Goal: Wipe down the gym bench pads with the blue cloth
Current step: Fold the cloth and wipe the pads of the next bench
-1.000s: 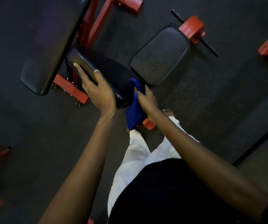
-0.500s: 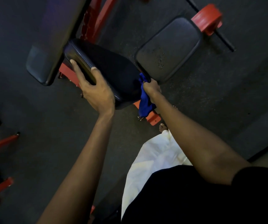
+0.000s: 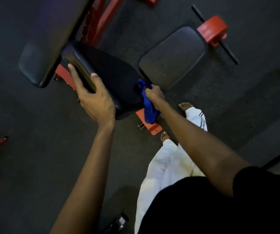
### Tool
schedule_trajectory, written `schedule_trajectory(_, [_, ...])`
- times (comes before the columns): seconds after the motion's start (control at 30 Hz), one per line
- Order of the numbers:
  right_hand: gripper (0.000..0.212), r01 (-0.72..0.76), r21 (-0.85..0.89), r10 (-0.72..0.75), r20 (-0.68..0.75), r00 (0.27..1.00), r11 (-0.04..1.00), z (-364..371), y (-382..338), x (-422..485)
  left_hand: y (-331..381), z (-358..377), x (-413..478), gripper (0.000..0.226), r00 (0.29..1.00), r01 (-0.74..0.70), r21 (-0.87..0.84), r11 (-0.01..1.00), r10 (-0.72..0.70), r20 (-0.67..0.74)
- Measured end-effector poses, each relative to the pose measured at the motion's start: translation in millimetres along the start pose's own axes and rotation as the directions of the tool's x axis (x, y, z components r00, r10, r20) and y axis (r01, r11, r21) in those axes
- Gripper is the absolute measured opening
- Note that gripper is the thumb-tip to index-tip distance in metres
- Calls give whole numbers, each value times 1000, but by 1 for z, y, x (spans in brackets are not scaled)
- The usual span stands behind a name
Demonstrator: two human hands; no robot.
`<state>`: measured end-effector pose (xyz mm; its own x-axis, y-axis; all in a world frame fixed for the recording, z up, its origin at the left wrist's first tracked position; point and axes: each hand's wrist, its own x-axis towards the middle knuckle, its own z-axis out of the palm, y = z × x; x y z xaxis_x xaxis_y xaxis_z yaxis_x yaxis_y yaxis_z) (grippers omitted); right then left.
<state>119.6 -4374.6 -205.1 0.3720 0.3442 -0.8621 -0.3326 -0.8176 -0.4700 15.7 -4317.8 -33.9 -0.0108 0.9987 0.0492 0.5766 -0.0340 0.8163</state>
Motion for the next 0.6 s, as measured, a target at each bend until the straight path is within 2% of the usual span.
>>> schedule_trajectory(0.1, [45,-33,-147,45,77,996,989,4,8,67,-4,3,1,61,1000,0,-5,1000,0,-15])
schedule_trajectory(0.2, [54,-58,-181,83,132,988,982,14,31,125,-5,3,1,58,1000,8,56,998,-7,-25])
schedule_trajectory(0.27, [52,16,-204,18,161,987,979,3,24,103,-1,4,-1,54,1000,14,103,995,-12,-19])
schedule_trajectory(0.43, [28,235,-231,-169,273,947,944,-28,-21,-24,4,5,-1,47,997,46,115,992,-39,-64])
schedule_trajectory(0.53, [31,382,-202,-319,285,904,902,-26,-21,-45,5,6,-2,46,994,58,81,995,-50,-96])
schedule_trajectory(0.6, [32,374,-232,-317,247,916,898,-19,-28,-31,5,6,-2,46,994,69,43,997,-65,-89])
